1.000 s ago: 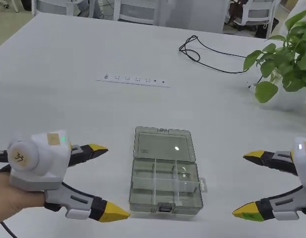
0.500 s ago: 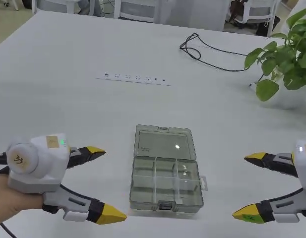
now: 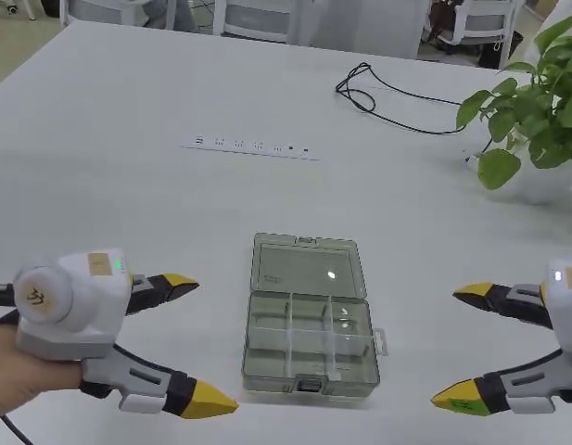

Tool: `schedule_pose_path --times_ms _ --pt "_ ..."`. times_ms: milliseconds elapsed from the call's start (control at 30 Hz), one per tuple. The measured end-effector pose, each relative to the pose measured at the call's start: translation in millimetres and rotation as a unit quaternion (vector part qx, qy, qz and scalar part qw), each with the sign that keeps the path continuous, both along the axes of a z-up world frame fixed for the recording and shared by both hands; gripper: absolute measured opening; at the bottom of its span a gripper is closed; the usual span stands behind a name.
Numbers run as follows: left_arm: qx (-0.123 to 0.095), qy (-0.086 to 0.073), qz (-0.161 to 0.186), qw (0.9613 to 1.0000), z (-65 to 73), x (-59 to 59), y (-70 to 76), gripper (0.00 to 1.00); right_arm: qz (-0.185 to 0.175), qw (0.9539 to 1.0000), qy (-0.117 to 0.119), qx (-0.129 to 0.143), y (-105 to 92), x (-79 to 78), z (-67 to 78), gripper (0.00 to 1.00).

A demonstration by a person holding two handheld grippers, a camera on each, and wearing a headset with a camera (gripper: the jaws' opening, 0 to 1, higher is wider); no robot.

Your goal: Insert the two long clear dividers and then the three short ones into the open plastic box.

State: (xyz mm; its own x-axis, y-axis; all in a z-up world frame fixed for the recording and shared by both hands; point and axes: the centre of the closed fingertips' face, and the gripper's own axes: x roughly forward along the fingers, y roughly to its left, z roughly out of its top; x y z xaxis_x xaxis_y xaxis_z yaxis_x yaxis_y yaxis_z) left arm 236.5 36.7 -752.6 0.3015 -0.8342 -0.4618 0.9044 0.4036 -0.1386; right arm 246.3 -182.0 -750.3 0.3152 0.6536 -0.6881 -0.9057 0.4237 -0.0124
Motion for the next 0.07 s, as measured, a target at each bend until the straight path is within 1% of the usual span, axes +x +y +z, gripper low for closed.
schedule_pose_path --times_ms 67 --pt "-0.001 0.000 0.000 1.0000 0.3 0.4 0.1 1.00 0.001 1.0000 0.000 0.000 0.8 -0.6 0.1 0.90"
